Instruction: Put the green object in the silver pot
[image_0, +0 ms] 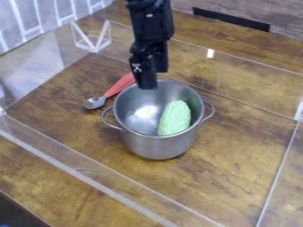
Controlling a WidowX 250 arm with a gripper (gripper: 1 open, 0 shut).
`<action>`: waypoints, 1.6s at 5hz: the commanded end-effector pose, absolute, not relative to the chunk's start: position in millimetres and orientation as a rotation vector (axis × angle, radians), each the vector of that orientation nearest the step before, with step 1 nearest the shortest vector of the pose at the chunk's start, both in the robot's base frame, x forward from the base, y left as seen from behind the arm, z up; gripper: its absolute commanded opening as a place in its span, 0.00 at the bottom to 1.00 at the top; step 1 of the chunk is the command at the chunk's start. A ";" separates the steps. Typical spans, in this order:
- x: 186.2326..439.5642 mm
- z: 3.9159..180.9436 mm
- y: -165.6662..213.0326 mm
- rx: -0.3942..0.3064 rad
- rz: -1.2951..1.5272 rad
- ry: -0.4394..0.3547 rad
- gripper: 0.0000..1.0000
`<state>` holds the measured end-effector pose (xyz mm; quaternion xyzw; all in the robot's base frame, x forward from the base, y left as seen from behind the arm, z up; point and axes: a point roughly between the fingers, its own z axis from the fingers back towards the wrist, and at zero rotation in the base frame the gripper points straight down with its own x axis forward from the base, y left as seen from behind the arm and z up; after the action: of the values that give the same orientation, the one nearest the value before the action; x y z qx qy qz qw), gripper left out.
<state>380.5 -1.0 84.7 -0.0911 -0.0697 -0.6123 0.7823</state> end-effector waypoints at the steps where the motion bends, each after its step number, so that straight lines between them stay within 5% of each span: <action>1: 381.8 85.2 13.9 -0.179 -1.350 -0.191 1.00; 2: 377.8 85.6 21.1 -0.180 -1.335 -0.188 0.00; 4: 374.8 107.5 27.2 -0.187 -1.302 -0.168 0.00; 6: 393.4 111.0 -6.3 -0.200 -1.261 -0.188 0.00; 8: 419.8 141.7 -5.1 -0.221 -1.282 -0.197 0.00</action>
<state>415.9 -8.8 111.6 -0.1269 -0.0610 -0.5960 0.7906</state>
